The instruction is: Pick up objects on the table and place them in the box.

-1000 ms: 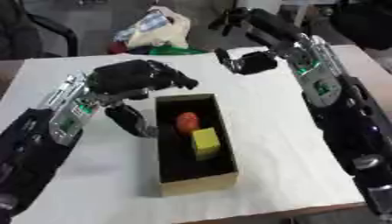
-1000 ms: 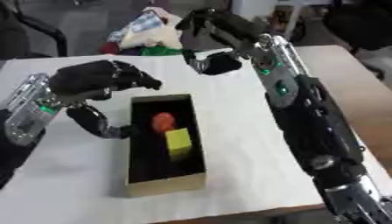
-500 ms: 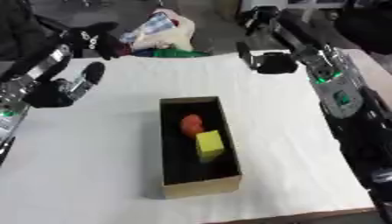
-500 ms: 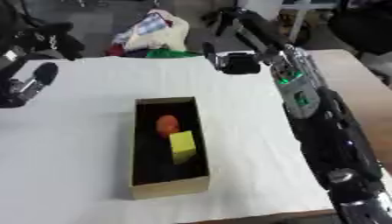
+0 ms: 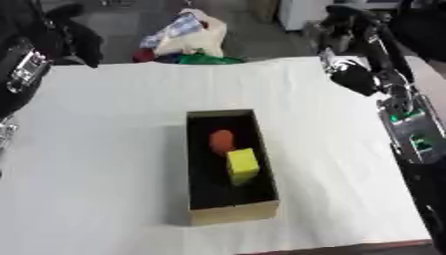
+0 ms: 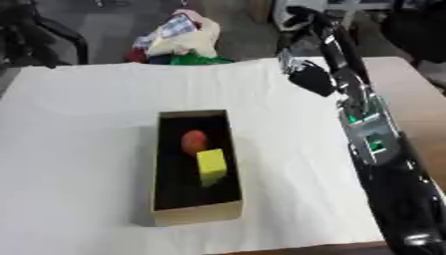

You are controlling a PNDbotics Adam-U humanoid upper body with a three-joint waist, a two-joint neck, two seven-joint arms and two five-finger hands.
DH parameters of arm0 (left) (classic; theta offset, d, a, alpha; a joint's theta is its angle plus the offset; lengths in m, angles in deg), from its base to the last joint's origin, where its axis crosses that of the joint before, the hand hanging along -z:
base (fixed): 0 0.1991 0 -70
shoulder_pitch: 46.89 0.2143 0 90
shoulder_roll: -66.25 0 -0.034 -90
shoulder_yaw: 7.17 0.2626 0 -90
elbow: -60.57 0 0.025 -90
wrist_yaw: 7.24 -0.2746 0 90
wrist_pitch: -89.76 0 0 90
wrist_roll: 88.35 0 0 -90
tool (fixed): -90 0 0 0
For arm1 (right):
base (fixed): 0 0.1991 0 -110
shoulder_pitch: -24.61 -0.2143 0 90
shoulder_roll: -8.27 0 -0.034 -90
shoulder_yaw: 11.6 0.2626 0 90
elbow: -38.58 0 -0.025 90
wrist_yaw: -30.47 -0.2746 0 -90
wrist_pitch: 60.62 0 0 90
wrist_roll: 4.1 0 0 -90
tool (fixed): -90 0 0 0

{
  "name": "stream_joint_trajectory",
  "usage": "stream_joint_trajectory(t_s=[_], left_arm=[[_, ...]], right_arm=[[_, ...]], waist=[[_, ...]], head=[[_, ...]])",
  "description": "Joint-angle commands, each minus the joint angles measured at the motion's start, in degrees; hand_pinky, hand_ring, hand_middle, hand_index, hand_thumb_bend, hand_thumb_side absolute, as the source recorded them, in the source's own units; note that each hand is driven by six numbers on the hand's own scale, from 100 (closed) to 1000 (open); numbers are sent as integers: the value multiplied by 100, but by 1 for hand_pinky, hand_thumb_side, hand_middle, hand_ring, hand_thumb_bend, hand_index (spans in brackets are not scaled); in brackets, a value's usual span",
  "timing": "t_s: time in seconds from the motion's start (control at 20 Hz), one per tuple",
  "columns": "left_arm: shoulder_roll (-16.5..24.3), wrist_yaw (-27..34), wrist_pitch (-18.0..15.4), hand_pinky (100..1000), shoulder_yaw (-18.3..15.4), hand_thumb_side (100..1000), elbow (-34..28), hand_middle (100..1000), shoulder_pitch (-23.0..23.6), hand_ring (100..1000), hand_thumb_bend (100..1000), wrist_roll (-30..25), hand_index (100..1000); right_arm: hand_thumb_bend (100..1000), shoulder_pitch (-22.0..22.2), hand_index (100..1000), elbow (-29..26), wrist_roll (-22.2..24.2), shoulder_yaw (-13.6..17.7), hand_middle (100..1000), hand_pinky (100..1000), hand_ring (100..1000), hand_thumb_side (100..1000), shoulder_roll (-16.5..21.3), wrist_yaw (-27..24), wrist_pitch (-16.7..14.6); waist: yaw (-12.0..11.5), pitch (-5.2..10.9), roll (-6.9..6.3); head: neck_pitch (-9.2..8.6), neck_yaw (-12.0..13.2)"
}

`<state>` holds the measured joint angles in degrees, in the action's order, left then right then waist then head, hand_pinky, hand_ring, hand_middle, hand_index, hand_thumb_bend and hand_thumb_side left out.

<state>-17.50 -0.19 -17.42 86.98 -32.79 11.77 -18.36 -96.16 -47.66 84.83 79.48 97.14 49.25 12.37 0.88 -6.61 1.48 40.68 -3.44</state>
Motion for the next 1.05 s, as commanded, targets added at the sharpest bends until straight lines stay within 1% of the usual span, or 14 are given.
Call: stream_joint_trajectory(t_s=[0.05, 0.3, 0.6, 0.75, 1.05], left_arm=[[-71, 172, 211, 570, -177, 970, -212, 655, 21, 625, 136, -48, 933], [-294, 272, 376, 563, -282, 976, -365, 649, 198, 620, 149, -112, 924], [-385, 235, 481, 556, -303, 990, -409, 643, 322, 618, 152, -200, 915], [-390, 246, 504, 551, -301, 994, -386, 638, 371, 615, 155, -192, 912], [-422, 313, 515, 547, -240, 1000, -299, 632, 424, 612, 160, -225, 907]], right_arm=[[100, 142, 891, -347, -123, 175, 688, 755, 596, 569, 18, -398, 74], [100, 513, 889, -633, -224, 312, 676, 750, 585, 584, -99, -766, 126], [100, 669, 890, -763, -293, 359, 668, 746, 579, 593, -151, -952, 182], [100, 683, 889, -753, -305, 360, 666, 746, 577, 595, -148, -991, 202], [100, 723, 888, -705, -319, 360, 664, 745, 575, 600, -165, -1045, 213]], waist=[[1, 29, -21], [-47, -55, -25], [-61, -153, -9], [-61, -189, 3], [-60, -214, 18]], head=[[-15, 103], [81, 278], [182, 376], [194, 401], [165, 414]])
